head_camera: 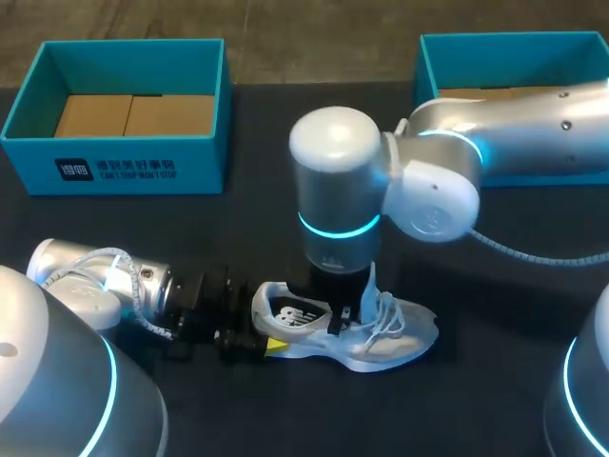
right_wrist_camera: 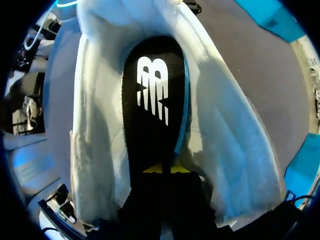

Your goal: Take the shoe out of the shoebox, open the shoe tongue, remove and reinsert the insole, then place the shoe into the shoebox

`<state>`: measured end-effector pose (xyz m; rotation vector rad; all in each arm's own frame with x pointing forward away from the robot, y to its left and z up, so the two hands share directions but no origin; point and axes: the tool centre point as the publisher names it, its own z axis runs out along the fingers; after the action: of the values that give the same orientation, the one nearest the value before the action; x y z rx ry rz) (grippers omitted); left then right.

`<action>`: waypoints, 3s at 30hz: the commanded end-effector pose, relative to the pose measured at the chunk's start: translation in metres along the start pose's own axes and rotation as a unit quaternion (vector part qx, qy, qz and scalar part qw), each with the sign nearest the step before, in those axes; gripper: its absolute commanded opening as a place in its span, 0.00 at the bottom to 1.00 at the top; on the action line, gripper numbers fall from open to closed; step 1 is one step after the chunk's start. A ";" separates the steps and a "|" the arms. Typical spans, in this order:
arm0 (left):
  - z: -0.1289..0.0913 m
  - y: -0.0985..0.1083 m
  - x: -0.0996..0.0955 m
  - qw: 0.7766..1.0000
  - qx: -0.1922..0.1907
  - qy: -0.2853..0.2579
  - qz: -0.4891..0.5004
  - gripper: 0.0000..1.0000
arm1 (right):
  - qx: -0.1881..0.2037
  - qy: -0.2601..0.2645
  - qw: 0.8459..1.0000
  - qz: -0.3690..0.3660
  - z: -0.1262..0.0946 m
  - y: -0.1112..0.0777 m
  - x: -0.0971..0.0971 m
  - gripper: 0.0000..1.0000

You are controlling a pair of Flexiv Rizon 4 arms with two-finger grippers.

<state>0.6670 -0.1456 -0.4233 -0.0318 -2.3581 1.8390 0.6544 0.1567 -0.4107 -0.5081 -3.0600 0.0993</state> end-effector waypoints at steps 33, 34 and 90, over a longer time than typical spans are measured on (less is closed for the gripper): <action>0.002 0.004 0.000 1.000 -0.001 -0.001 -0.001 0.00 | -0.278 -0.067 0.958 0.021 -0.042 -0.021 0.005 0.00; 0.002 0.004 0.000 1.000 -0.001 -0.001 -0.001 0.00 | -0.274 -0.069 0.959 0.017 -0.044 -0.019 0.005 0.00; 0.002 0.004 0.000 1.000 -0.001 -0.001 -0.001 0.00 | -0.214 0.076 0.971 -0.073 -0.089 0.041 0.010 0.44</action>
<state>0.6659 -0.1467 -0.4233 -0.0285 -2.3581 1.8394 0.6582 0.1981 -0.3196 -0.2955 -2.9641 -0.5923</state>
